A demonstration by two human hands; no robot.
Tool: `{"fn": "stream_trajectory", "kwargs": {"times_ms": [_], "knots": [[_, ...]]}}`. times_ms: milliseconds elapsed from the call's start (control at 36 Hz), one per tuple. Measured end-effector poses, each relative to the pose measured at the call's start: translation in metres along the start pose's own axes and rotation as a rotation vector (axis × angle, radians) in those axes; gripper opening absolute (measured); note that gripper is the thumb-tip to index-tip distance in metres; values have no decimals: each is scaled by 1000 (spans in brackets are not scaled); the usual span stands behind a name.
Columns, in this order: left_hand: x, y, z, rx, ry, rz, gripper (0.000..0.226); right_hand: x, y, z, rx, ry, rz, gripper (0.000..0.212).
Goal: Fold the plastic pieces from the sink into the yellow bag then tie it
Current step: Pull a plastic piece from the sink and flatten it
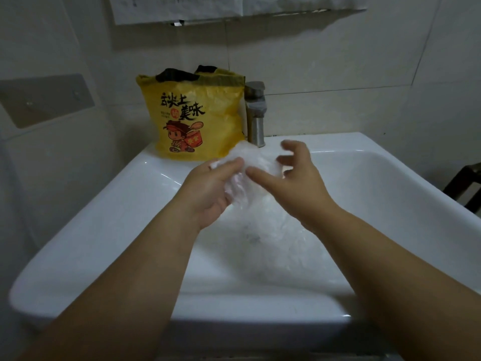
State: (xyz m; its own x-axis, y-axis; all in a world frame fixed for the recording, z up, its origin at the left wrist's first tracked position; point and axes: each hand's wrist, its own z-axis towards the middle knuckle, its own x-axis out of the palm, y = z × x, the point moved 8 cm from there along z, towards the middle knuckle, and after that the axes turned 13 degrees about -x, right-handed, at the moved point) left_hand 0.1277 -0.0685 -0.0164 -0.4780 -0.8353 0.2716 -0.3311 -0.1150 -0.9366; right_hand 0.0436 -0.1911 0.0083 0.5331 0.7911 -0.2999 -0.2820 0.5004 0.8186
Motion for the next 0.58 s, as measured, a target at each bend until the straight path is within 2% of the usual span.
{"fn": "stream_trajectory", "kwargs": {"times_ms": [56, 83, 111, 139, 167, 194, 250, 306, 417, 500, 583], "knots": [[-1, -4, -1, -3, 16, -133, 28, 12, -17, -6, 257, 34, 297, 104], [-1, -5, 0, -3, 34, -176, 29, 24, -21, -12, 389, 121, 436, 109], [1, -5, -1, -6, 62, -206, 30, 38, -23, -18, 485, 234, 552, 106], [4, -5, -2, -13, 91, -220, 31, 48, -21, -22, 517, 330, 634, 92], [6, -5, -3, -21, 116, -231, 31, 52, -18, -22, 498, 359, 687, 70], [8, -5, -3, -25, 129, -231, 33, 52, -16, -19, 462, 319, 731, 49], [8, -4, -2, -32, 126, -216, 38, 45, -17, -11, 430, 196, 801, 31], [3, -3, -1, -27, 78, -179, 27, 35, -17, -5, 420, 119, 844, 26], [-1, 0, -1, -23, -10, -14, 3, 19, -16, 2, 378, 106, 792, 12], [0, 4, -2, -23, -55, 181, 1, 10, -19, 3, 326, 113, 670, 12], [3, 8, -3, -41, -32, 255, 16, 8, -22, 0, 330, 161, 585, 13]]}}
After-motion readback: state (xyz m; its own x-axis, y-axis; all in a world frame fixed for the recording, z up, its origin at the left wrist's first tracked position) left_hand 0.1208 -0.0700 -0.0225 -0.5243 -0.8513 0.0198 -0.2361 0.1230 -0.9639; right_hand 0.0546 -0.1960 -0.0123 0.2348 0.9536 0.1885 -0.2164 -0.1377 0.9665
